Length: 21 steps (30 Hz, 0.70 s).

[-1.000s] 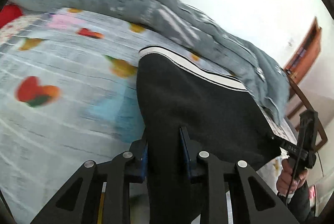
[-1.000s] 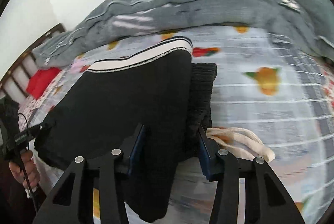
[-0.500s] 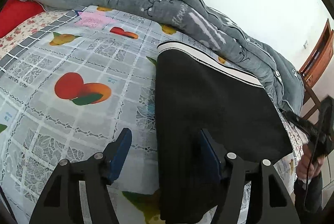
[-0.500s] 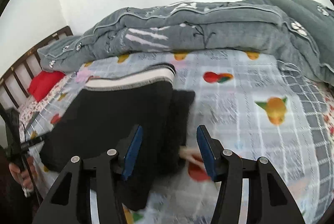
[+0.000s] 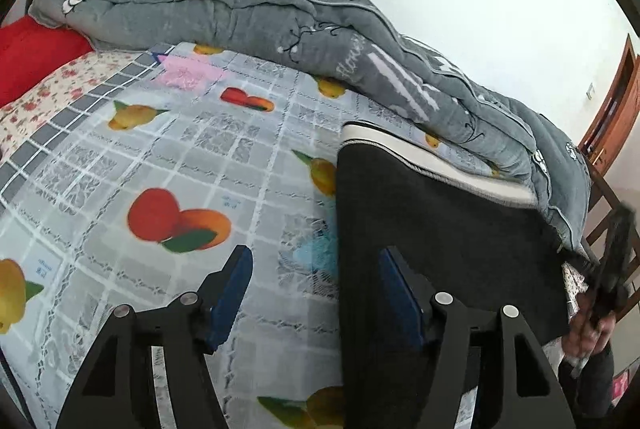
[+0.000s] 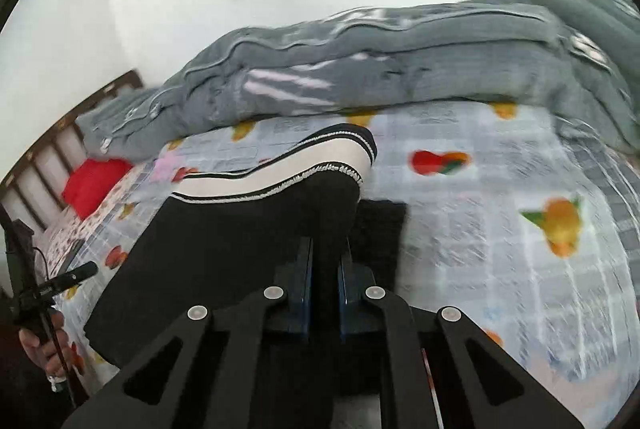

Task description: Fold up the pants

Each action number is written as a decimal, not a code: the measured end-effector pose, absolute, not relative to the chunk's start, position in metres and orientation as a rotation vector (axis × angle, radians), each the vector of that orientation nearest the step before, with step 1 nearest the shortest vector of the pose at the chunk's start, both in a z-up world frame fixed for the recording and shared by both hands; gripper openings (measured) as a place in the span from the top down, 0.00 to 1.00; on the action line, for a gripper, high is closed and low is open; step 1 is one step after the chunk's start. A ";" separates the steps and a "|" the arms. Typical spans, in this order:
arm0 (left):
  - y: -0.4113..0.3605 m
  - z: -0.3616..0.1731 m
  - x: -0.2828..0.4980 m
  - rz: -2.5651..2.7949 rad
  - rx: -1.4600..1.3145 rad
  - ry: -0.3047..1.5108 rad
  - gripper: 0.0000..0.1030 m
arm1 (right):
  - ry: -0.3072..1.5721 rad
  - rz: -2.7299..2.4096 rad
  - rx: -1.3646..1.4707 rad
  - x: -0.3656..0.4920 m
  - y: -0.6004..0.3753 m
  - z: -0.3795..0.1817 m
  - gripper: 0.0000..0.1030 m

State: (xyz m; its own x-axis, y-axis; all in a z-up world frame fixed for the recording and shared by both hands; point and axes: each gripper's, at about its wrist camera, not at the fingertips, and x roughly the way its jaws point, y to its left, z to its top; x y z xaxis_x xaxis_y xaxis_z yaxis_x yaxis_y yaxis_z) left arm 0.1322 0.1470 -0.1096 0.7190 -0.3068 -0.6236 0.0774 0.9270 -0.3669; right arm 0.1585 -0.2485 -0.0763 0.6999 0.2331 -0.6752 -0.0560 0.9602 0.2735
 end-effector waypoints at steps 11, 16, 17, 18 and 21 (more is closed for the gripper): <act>0.077 -0.075 0.179 -0.274 -0.165 0.684 0.38 | 0.744 0.106 0.121 0.181 -0.245 -0.031 0.76; 0.041 -0.070 0.220 -0.283 -0.094 0.693 0.38 | 0.792 0.115 0.062 0.216 -0.221 -0.051 0.76; 0.033 -0.073 0.233 -0.286 -0.083 0.709 0.38 | 0.806 0.114 0.063 0.221 -0.220 -0.058 0.76; 0.027 -0.077 0.243 -0.283 -0.076 0.726 0.38 | 0.818 0.109 0.063 0.226 -0.219 -0.066 0.76; 0.013 -0.098 0.269 -0.221 -0.026 0.782 0.38 | 0.811 0.072 0.013 0.236 -0.217 -0.087 0.76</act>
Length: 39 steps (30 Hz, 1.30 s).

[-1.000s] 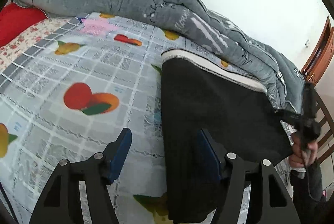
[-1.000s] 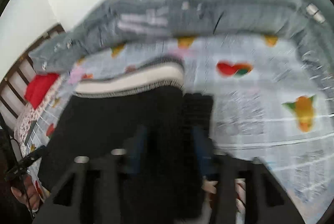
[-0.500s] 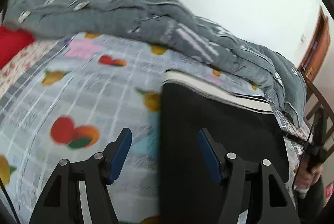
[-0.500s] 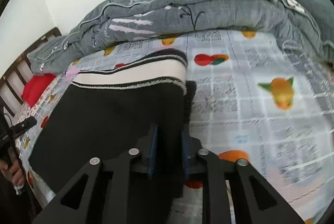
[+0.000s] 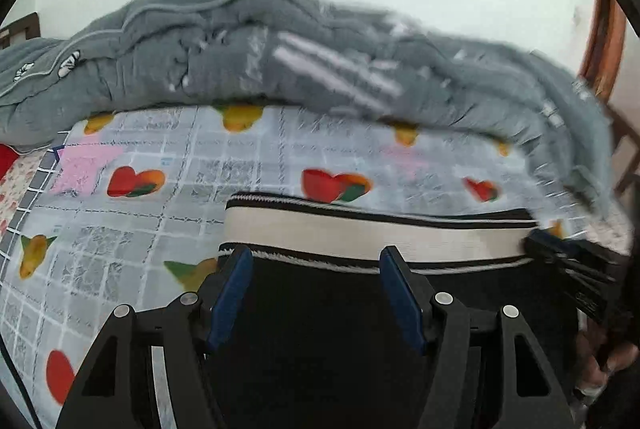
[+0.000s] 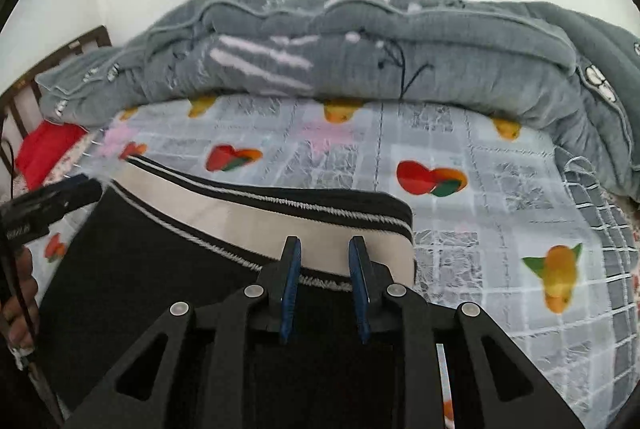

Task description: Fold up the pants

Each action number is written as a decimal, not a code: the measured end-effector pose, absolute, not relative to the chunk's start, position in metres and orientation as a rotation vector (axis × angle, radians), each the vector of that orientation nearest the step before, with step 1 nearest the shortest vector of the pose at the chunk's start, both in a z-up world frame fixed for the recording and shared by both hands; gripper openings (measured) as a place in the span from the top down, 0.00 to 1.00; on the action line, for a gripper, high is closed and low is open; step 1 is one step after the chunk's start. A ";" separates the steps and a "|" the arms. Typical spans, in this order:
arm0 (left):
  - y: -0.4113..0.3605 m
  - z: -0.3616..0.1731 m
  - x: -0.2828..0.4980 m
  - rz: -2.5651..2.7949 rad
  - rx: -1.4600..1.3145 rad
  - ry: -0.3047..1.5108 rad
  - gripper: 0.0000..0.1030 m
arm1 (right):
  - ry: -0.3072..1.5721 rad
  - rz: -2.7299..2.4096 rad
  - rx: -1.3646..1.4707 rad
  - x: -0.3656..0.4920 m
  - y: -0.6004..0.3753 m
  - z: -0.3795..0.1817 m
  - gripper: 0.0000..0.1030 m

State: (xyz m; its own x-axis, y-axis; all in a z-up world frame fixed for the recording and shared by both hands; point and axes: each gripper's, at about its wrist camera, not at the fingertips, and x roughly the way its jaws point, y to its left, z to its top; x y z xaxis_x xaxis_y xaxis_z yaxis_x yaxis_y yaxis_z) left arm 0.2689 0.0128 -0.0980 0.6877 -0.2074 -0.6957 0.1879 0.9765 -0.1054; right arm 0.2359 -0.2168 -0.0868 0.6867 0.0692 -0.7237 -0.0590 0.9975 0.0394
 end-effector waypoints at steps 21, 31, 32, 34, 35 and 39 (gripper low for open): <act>0.001 -0.130 0.304 -0.150 -0.014 0.830 0.35 | 0.770 0.024 -0.089 0.276 -0.210 -0.102 0.76; 0.001 -0.132 0.306 -0.148 -0.009 0.825 0.34 | 0.758 0.018 -0.080 0.275 -0.210 -0.102 0.76; 0.001 -0.132 0.306 -0.147 -0.008 0.825 0.34 | 0.758 0.017 -0.081 0.275 -0.210 -0.102 0.76; 0.001 -0.132 0.306 -0.143 -0.007 0.821 0.32 | 0.757 0.017 -0.082 0.275 -0.210 -0.103 0.76; 0.000 -0.133 0.305 -0.141 -0.007 0.820 0.32 | 0.758 0.018 -0.081 0.275 -0.210 -0.102 0.76; 0.000 -0.133 0.306 -0.141 -0.010 0.819 0.32 | 0.758 0.015 -0.085 0.275 -0.210 -0.103 0.76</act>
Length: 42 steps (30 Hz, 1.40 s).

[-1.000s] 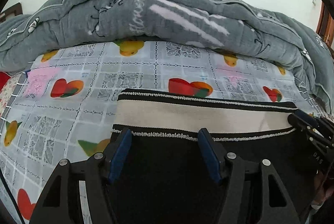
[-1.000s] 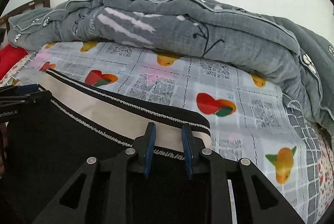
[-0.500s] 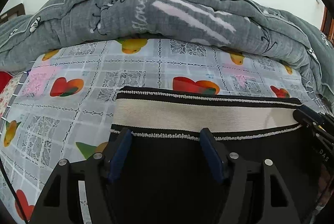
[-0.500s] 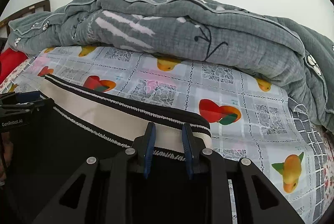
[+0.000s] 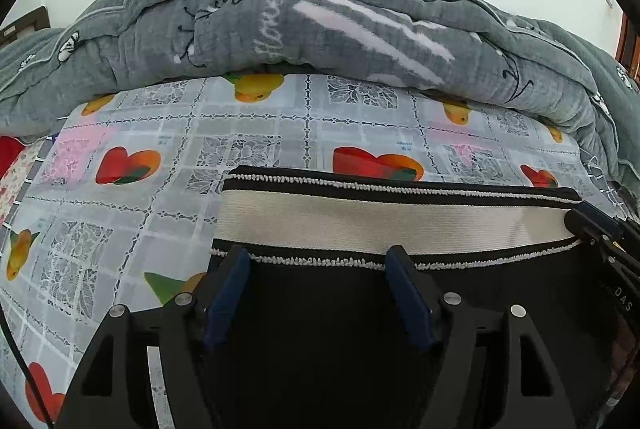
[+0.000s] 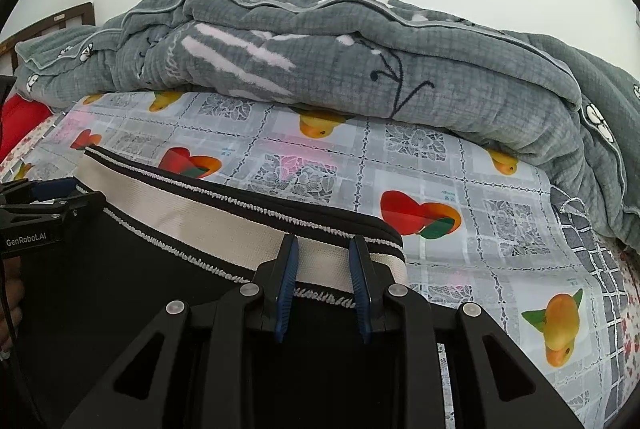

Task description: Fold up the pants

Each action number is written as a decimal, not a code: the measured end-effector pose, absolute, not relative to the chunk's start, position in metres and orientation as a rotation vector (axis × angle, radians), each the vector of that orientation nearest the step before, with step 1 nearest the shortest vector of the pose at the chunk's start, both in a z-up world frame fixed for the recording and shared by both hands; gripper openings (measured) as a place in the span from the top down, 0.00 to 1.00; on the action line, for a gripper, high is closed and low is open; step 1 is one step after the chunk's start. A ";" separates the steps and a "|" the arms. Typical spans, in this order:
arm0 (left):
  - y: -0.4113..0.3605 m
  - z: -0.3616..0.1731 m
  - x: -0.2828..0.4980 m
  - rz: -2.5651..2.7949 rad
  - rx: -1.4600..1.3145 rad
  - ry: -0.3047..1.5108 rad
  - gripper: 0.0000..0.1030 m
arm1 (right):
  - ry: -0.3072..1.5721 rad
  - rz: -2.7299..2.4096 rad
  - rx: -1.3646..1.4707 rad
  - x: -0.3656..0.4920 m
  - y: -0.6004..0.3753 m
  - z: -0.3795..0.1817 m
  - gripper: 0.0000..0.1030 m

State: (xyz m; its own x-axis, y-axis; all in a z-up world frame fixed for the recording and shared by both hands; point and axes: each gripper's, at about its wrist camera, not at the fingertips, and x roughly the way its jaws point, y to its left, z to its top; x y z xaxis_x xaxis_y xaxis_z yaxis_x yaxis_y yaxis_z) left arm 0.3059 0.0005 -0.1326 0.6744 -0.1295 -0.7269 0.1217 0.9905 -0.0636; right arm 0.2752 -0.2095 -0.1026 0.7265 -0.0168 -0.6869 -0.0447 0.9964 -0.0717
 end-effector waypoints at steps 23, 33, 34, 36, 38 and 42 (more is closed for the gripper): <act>0.020 -0.126 0.174 -0.214 0.024 0.863 0.30 | 0.849 0.089 -0.037 0.155 -0.219 -0.085 0.73; 0.066 -0.135 0.085 -0.248 0.013 0.850 0.30 | 0.877 0.084 0.021 0.095 -0.220 -0.107 0.69; 0.067 -0.138 0.081 -0.239 0.027 0.859 0.30 | 0.880 0.084 0.019 0.094 -0.220 -0.109 0.69; 0.066 -0.144 0.074 -0.203 0.096 0.868 0.32 | 0.867 0.085 0.012 0.093 -0.220 -0.111 0.69; 0.060 -0.147 0.070 -0.193 0.161 0.849 0.32 | 0.872 0.081 0.020 0.094 -0.221 -0.113 0.69; 0.050 -0.145 0.070 -0.164 0.244 0.805 0.48 | 0.881 0.070 0.015 0.093 -0.219 -0.111 0.69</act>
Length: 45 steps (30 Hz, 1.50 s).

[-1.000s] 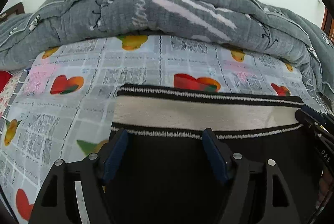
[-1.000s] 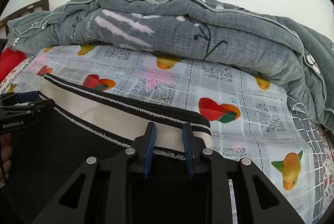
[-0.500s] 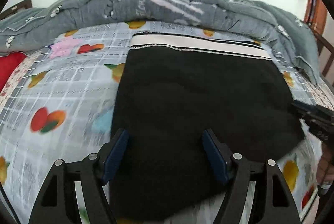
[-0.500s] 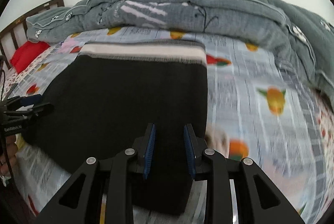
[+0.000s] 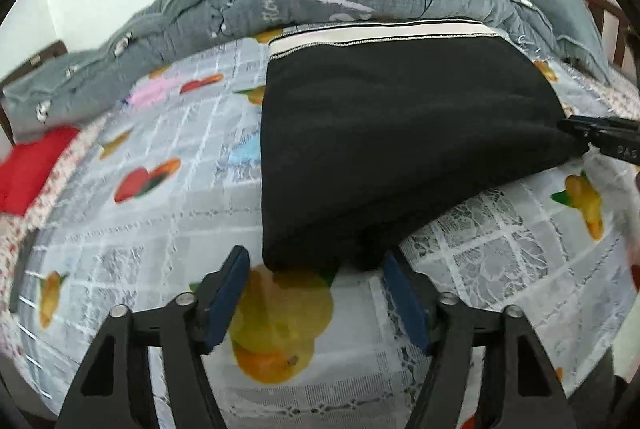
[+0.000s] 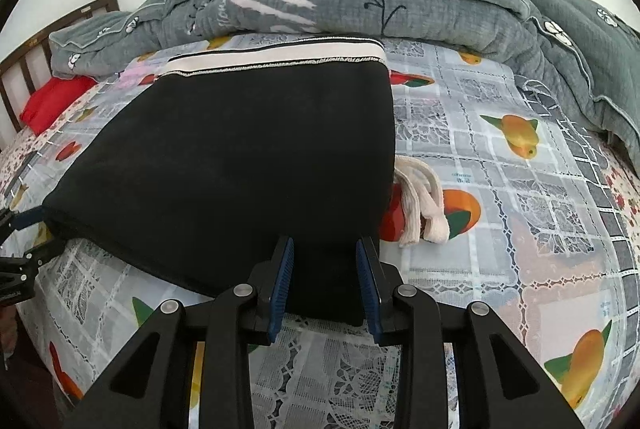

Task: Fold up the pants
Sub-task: 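Open both grippers and release the folded pants on the bed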

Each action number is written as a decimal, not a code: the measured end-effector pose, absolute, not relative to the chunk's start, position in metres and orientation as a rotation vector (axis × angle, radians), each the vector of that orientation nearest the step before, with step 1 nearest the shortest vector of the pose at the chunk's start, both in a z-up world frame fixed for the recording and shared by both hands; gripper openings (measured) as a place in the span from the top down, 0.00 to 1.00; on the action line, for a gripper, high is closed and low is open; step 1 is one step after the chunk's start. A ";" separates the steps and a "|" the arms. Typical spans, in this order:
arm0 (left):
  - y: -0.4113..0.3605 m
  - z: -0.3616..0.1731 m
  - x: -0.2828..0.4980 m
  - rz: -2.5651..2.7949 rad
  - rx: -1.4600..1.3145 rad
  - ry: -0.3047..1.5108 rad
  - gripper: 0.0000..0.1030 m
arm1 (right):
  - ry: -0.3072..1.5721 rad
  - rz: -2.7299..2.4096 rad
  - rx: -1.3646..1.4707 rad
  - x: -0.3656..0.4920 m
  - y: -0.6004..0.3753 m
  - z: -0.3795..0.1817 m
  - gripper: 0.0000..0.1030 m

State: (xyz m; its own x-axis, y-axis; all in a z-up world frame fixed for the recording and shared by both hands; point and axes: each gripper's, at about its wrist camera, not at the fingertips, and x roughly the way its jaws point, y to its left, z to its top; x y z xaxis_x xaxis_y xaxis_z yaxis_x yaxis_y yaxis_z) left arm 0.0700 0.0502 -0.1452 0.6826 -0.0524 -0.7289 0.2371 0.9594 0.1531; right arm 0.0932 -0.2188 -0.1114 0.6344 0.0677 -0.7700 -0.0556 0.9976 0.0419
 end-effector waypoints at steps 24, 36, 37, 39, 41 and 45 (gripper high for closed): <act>0.053 -0.142 0.088 -0.160 -0.076 0.767 0.57 | 0.920 0.025 0.062 0.091 -0.224 -0.114 0.64; 0.050 -0.080 0.041 -0.140 -0.159 0.783 0.49 | 0.888 0.026 0.099 0.039 -0.245 -0.053 0.58; 0.047 -0.073 0.037 -0.141 -0.155 0.775 0.47 | 0.883 0.019 0.108 0.034 -0.246 -0.048 0.57; 0.036 -0.054 0.025 -0.130 -0.121 0.756 0.41 | 0.874 -0.005 0.121 0.021 -0.249 -0.034 0.53; 0.026 -0.043 0.015 -0.112 -0.110 0.747 0.37 | 0.856 -0.032 0.124 0.007 -0.252 -0.021 0.52; 0.005 -0.019 -0.014 -0.098 -0.051 0.679 0.25 | 0.800 -0.110 0.107 -0.018 -0.258 0.004 0.32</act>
